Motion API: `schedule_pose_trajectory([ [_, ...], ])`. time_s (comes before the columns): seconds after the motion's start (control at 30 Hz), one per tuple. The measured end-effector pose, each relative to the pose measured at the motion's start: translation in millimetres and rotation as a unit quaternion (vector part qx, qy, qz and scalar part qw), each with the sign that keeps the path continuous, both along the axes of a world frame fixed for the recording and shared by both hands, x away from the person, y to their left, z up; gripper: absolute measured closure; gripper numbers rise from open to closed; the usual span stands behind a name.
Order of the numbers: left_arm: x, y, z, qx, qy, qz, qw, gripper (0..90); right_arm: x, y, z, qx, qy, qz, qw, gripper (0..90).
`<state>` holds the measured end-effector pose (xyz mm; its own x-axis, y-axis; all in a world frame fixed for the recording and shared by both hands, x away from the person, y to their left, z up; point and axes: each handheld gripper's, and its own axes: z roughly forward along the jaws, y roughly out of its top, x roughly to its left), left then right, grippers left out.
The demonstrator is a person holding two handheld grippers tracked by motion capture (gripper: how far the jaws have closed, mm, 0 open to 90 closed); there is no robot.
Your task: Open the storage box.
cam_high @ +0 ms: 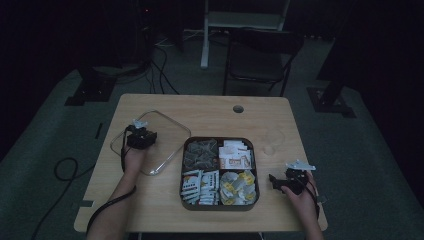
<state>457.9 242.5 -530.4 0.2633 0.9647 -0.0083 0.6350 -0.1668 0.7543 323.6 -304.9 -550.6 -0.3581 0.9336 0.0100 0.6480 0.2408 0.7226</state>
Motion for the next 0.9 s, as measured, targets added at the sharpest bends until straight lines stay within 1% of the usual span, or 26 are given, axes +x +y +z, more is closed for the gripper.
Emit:
schedule_pose_trajectory([
  [0.07, 0.6, -1.7, -2.7, 0.005, 0.003, -0.002, 1.0, 59.7, 0.0, 0.0, 0.0, 0.0, 0.0, 0.0, 1.0, 10.9],
  [0.17, 0.9, -1.8, -2.7, 0.005, 0.003, -0.003, 1.0, 59.5, 0.0, 0.0, 0.0, 0.0, 0.0, 0.0, 1.0, 10.8],
  [0.27, 1.3, 0.5, -1.9, -0.003, 0.008, -0.013, 0.9999, 58.8, 0.0, 0.0, 0.0, 0.0, 0.0, 0.0, 1.0, 10.9],
  [0.3, 1.5, 2.3, -1.4, -0.017, 0.012, -0.024, 0.9995, 56.0, 0.0, 0.0, 0.0, 0.0, 0.0, 0.0, 1.0, 10.9],
  [0.33, 1.0, 3.4, -0.5, -0.025, 0.013, -0.028, 0.9992, 49.8, 0.0, 0.0, 0.0, 0.0, 0.0, 0.0, 1.0, 10.9],
  [0.37, 0.3, 3.8, 0.9, -0.026, 0.014, -0.03, 0.9991, 43.9, 0.0, 0.0, 0.0, 0.0, 0.0, 0.0, 1.0, 10.9],
  [0.43, -1.7, 4.8, 3.3, -0.033, 0.009, -0.035, 0.9988, 37.5, 0.0, 0.0, 0.0, 0.0, 0.0, 0.0, 1.0, 10.9],
  [0.5, -3.4, 6.4, 5.3, -0.044, 0.012, -0.041, 0.9981, 30.8, 0.0, 0.0, 0.0, 0.0, 0.0, 0.0, 1.0, 10.9],
  [0.53, -4.8, 6.7, 6.0, -0.046, 0.012, -0.047, 0.9978, 26.2, 0.0, 0.0, 0.0, 0.0, 0.0, 0.0, 1.0, 10.9],
  [0.6, -8.3, 7.8, 7.3, -0.046, 0.006, -0.051, 0.9976, 25.5, 0.0, 0.0, 0.0, 0.0, 0.0, 0.0, 1.0, 10.9],
  [0.63, -9.7, 8.8, 7.8, -0.047, 0.004, -0.05, 0.9976, 23.4, 0.0, 0.0, 0.0, 0.0, 0.0, 0.0, 1.0, 10.9],
  [0.67, -11.2, 9.9, 8.3, -0.052, 0.002, -0.052, 0.9973, 22.6, 0.0, 0.0, 0.0, 0.0, 0.0, 0.0, 1.0, 10.9],
  [0.73, -14.2, 11.0, 9.2, -0.05, -0.004, -0.056, 0.9972, 22.4, 0.0, 0.0, 0.0, 0.0, 0.0, 0.0, 1.0, 10.9],
  [0.8, -17.3, 11.9, 10.2, -0.051, -0.007, -0.062, 0.9967, 18.5, 0.0, 0.0, 0.0, 0.0, 0.0, 0.0, 1.0, 10.9],
  [0.83, -18.3, 12.2, 10.6, -0.05, -0.009, -0.065, 0.9966, 18.4, 0.0, 0.0, 0.0, 0.0, 0.0, 0.0, 1.0, 10.9],
  [0.87, -19.6, 11.7, 11.0, -0.05, -0.006, -0.066, 0.9966, 15.5, 0.0, 0.0, 0.0, 0.0, 0.0, 0.0, 1.0, 10.9],
  [0.9, -20.7, 11.7, 11.4, -0.047, -0.003, -0.072, 0.9963, 11.2, 0.0, 0.0, 0.0, 0.0, 0.0, 0.0, 1.0, 10.9],
])
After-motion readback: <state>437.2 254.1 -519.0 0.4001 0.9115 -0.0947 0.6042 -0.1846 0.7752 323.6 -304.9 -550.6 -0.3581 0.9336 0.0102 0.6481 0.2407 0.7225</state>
